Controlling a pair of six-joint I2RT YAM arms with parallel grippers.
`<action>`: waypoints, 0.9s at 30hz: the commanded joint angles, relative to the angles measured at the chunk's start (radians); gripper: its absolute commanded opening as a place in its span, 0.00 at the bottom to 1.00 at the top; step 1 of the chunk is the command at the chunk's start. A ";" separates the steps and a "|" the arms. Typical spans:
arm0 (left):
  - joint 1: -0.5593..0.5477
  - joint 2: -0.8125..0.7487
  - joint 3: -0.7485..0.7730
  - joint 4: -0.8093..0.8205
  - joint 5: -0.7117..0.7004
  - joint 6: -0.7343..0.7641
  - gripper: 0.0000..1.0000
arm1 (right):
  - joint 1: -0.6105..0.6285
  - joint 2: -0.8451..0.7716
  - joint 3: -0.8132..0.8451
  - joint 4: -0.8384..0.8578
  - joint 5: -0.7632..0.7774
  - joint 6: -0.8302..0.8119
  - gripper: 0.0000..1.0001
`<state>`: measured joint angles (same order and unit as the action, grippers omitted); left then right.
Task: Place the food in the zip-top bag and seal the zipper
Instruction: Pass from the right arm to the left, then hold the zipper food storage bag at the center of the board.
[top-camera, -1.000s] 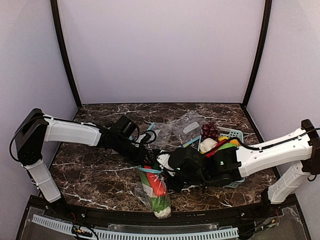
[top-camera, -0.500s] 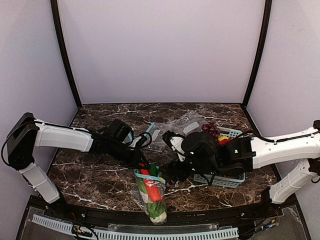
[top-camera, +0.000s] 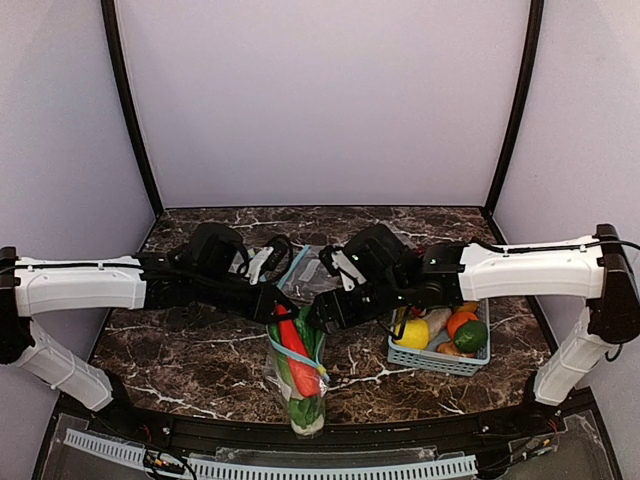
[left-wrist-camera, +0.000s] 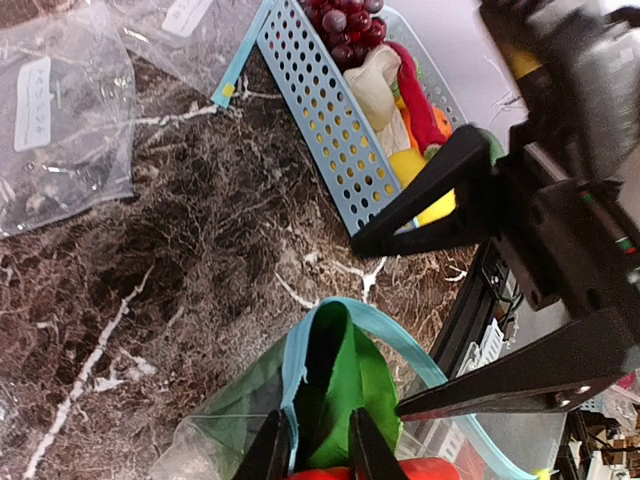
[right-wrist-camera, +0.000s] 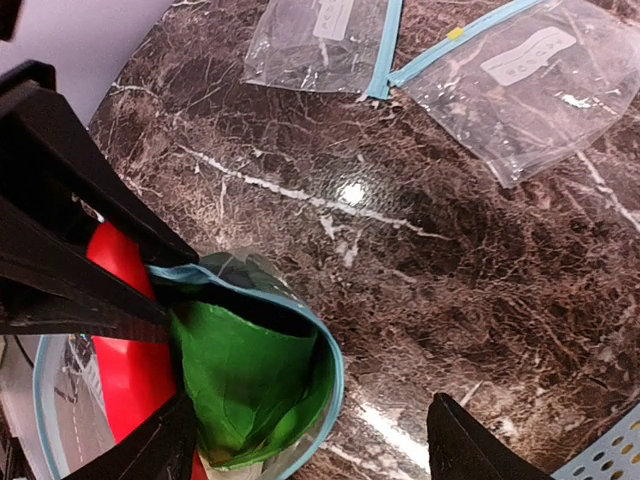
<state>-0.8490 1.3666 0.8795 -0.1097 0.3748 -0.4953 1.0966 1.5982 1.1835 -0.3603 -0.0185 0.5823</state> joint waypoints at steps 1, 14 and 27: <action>-0.020 -0.080 -0.018 0.006 -0.089 0.063 0.01 | -0.003 0.033 0.051 0.012 -0.103 0.030 0.73; -0.068 -0.141 -0.008 -0.027 -0.114 0.147 0.01 | -0.001 0.027 0.010 0.057 -0.043 0.044 0.06; -0.147 -0.052 0.146 -0.273 -0.298 0.276 0.01 | 0.087 -0.134 -0.051 0.302 0.127 -0.086 0.00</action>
<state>-0.9756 1.2831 0.9874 -0.2413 0.1493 -0.2699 1.1561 1.5345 1.1648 -0.2523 0.0273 0.5545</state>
